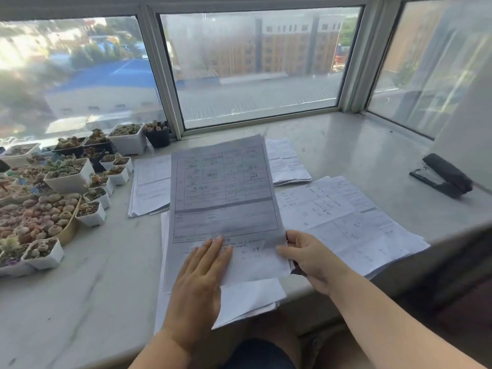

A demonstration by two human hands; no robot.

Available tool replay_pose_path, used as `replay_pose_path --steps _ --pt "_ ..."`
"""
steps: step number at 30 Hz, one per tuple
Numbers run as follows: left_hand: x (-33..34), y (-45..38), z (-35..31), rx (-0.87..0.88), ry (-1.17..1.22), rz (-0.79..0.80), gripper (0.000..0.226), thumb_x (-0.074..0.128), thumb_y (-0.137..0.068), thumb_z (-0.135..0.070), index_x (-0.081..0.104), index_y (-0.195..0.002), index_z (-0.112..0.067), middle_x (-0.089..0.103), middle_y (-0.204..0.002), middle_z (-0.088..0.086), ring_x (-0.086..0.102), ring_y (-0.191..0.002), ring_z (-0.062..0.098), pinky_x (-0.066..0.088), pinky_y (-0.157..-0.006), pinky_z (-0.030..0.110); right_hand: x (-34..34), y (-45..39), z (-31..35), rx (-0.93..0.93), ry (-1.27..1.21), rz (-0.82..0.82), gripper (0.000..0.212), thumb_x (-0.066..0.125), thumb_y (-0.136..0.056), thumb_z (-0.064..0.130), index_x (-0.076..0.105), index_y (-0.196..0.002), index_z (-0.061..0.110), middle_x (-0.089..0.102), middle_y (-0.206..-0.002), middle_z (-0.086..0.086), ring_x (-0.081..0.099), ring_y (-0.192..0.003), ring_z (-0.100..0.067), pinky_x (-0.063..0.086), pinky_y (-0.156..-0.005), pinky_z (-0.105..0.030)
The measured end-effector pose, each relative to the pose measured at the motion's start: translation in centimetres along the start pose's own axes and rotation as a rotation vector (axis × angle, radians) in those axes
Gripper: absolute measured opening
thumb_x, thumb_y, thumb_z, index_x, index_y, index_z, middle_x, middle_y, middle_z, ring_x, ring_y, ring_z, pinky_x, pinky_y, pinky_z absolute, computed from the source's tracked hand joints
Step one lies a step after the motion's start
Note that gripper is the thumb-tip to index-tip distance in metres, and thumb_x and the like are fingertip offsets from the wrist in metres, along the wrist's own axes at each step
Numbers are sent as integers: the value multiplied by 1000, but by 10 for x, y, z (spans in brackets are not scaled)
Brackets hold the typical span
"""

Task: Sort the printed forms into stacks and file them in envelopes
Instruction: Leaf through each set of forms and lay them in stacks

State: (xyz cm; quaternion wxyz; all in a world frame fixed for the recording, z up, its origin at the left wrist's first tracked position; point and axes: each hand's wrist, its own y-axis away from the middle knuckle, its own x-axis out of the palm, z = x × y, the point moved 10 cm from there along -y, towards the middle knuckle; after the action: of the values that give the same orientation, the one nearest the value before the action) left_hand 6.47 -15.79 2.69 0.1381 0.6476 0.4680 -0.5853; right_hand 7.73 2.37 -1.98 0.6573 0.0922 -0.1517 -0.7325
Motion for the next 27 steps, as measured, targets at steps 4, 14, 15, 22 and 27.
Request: replay_pose_path --steps 4,14,15,22,27 --pt "6 -47 -24 112 -24 71 73 80 -68 -6 53 -135 -12 46 -144 7 37 -135 25 9 -116 35 -49 -12 22 -52 -105 -203 26 50 -94 -2 70 -96 14 76 -90 -2 68 -73 -14 52 -56 -21" --pt "67 -181 -24 89 120 75 56 65 -87 -24 46 -139 -22 37 -150 -4 28 -142 14 21 -117 33 -257 -82 59 -109 -566 -728 15 47 -97 -2 60 -95 4 64 -93 -7 64 -68 -16 54 -48 -25" --pt "76 -193 -21 81 117 79 56 65 -87 -24 46 -139 -23 38 -149 -4 30 -141 14 21 -117 32 -272 -92 64 -124 -587 -737 20 46 -98 -2 61 -87 6 64 -89 -4 65 -65 -15 53 -44 -22" --pt "153 -284 -12 44 115 193 54 60 -89 -38 44 -140 -24 39 -148 -5 32 -138 14 20 -115 28 -346 -170 79 -121 -550 -804 25 42 -98 -5 52 -83 12 63 -81 -2 64 -48 -9 54 -44 -24" --pt "234 -328 -8 -17 -57 447 84 53 -81 -64 17 -149 -31 13 -158 -6 6 -146 22 6 -118 43 -404 -201 91 -89 -243 -868 22 44 -93 -10 56 -93 8 60 -102 -8 59 -71 -15 52 -39 -20"
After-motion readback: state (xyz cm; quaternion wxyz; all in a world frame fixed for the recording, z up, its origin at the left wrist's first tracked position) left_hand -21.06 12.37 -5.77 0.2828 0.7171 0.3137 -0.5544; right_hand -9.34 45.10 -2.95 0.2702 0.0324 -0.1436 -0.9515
